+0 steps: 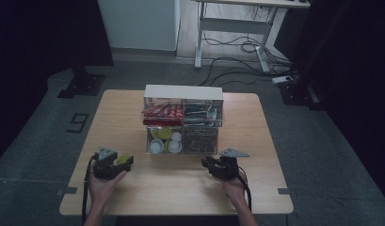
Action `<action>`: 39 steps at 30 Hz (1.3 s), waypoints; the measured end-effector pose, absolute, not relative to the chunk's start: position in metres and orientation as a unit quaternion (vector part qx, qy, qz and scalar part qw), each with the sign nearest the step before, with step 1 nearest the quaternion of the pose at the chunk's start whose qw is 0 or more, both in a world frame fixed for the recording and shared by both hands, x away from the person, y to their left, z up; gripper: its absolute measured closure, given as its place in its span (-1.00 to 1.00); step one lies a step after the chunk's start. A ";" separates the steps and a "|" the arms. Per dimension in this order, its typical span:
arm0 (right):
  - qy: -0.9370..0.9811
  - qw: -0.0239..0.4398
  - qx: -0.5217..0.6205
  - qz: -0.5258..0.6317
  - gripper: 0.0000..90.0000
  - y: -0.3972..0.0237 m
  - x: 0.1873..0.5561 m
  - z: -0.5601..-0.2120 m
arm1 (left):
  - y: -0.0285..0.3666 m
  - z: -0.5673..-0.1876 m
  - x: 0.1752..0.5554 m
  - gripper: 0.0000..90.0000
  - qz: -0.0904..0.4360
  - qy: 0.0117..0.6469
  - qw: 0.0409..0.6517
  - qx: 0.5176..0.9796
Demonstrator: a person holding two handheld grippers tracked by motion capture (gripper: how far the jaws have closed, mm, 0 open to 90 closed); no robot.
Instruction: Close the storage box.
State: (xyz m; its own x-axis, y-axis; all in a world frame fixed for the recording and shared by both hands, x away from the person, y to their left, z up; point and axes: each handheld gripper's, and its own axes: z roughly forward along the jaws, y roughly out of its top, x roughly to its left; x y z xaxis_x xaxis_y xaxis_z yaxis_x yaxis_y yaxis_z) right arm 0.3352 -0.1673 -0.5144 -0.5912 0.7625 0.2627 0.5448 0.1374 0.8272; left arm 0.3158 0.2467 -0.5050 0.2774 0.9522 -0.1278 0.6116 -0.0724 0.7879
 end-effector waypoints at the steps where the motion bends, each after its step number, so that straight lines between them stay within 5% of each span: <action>1: 0.749 0.118 0.435 0.486 0.37 -0.168 0.334 -0.514 | 0.246 -0.505 0.315 -0.36 0.220 0.559 0.388 0.699; 12: 0.748 0.147 0.434 0.481 0.03 -0.191 0.314 -0.523 | 0.232 -0.498 0.309 -0.36 0.222 0.537 0.394 0.712; 39: 0.730 0.151 0.488 0.454 -0.02 -0.244 0.291 -0.553 | 0.188 -0.506 0.288 -0.36 0.181 0.484 0.391 0.762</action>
State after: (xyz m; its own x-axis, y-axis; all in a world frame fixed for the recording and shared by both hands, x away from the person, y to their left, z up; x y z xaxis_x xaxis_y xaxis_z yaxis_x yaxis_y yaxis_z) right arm 0.2905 -0.2435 -0.5530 -0.4771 0.8502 0.2227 0.5751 0.1103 0.8106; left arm 0.2881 0.1882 -0.5062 0.4663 0.8787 -0.1020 0.5947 -0.2260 0.7716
